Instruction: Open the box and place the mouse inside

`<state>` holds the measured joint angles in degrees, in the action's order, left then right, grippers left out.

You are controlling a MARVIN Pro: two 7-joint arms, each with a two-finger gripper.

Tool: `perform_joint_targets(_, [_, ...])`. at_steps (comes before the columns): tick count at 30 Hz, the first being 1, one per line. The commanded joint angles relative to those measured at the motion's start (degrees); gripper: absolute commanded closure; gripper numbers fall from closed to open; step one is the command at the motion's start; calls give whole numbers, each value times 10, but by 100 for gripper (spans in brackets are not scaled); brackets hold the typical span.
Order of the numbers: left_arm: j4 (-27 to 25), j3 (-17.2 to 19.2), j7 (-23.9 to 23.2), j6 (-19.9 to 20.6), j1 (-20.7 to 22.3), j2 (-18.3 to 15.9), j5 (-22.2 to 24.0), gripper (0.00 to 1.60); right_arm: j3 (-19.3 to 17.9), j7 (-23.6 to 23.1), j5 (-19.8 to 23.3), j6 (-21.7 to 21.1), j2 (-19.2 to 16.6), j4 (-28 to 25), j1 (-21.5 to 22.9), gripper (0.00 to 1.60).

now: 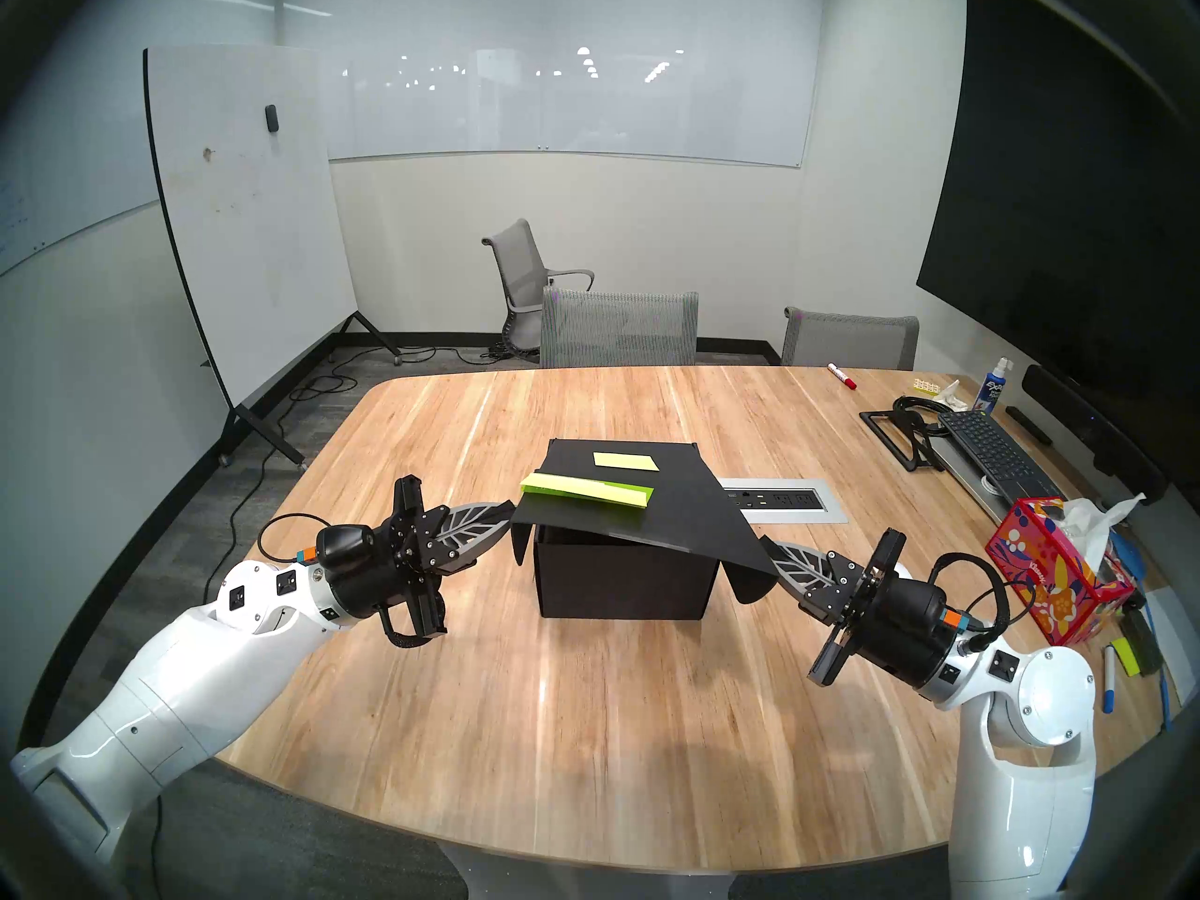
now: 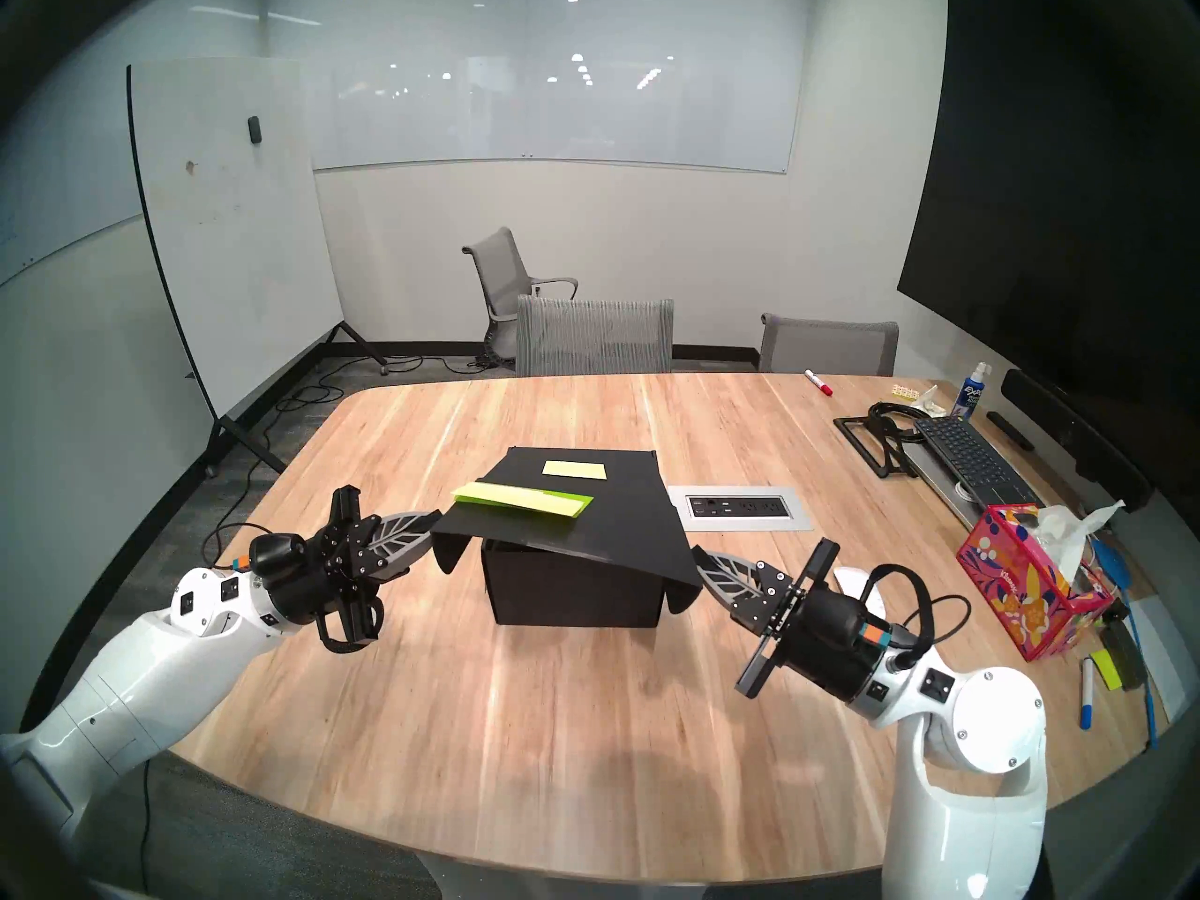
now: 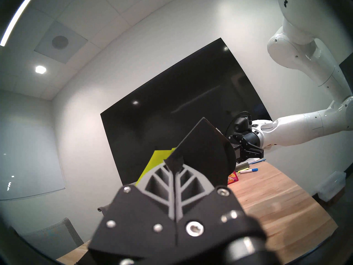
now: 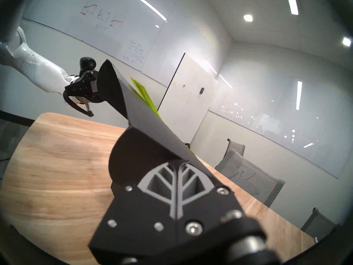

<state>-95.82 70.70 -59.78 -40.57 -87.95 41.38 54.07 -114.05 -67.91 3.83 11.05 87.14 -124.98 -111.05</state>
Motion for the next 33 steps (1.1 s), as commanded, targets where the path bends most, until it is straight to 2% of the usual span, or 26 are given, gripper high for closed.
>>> perform_joint_targets(1, [-55, 7, 11, 7, -19, -15, 2, 160, 19, -12, 22, -3, 8, -41, -5, 160])
perform_joint_targets(14, [-111, 37, 30, -2, -66, -47, 21, 160, -1, -21, 50, -23, 12, -108, -38, 160])
perform_joint_targets(33, [-170, 78, 53, -15, -122, -84, 40, 160, -48, -38, 104, -39, 20, -150, -75, 160])
